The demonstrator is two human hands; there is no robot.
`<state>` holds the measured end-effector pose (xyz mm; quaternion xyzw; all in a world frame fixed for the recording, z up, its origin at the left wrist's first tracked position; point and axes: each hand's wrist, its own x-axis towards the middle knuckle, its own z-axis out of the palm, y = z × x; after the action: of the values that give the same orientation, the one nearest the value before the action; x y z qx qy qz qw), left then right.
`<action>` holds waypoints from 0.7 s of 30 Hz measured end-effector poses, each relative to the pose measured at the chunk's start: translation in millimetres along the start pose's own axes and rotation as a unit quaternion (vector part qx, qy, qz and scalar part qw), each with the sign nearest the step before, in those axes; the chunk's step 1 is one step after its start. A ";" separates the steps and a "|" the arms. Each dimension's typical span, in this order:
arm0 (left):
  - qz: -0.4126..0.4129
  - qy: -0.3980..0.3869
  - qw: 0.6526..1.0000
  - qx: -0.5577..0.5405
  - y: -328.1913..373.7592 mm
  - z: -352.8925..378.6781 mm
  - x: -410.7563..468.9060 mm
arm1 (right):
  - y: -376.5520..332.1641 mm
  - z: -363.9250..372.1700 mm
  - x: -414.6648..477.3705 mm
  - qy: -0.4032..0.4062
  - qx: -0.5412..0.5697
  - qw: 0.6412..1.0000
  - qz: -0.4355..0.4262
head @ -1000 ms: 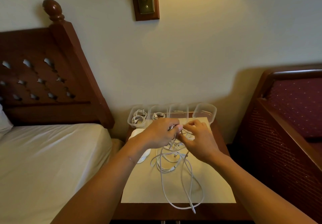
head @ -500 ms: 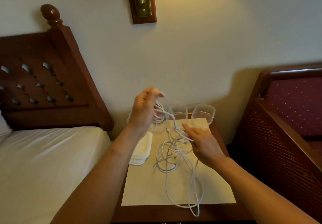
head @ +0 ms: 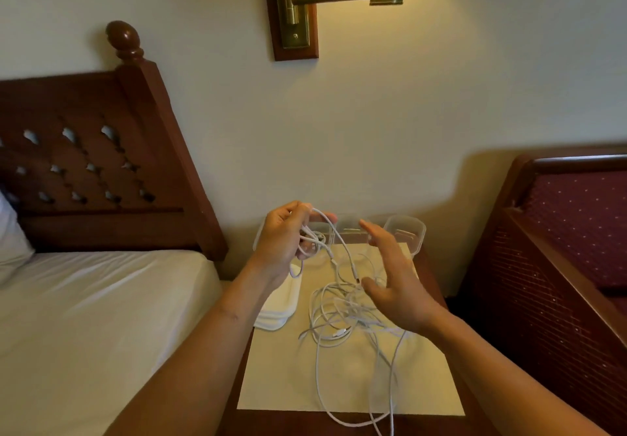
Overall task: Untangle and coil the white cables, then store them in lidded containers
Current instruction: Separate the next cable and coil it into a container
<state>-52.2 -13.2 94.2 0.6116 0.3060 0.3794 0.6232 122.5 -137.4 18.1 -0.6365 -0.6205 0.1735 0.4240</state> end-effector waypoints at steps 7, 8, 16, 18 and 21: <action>-0.117 -0.066 0.974 -0.181 -3.2 -0.7 -38.8 | -37.5 -4.9 -32.0 0.104 0.038 0.979 -0.172; -0.130 -0.075 0.973 -0.176 -3.1 1.2 -46.0 | -43.2 -6.0 -38.0 0.112 0.040 0.976 -0.184; -0.190 -0.192 0.959 -0.084 -13.4 15.9 -102.8 | -71.4 -13.4 -91.5 0.153 0.089 0.965 -0.192; -0.190 -0.240 0.951 -0.050 -19.5 20.4 -121.3 | -77.4 -17.9 -102.4 0.149 0.180 0.960 -0.152; -0.195 -0.301 0.932 -0.046 -30.8 26.4 -140.7 | -83.6 -21.2 -108.2 0.177 0.276 0.938 -0.109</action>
<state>-100.7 -145.3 53.6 0.5963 0.1994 0.0618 0.7751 66.2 -256.4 60.5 -0.4433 -0.5288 0.1745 0.7024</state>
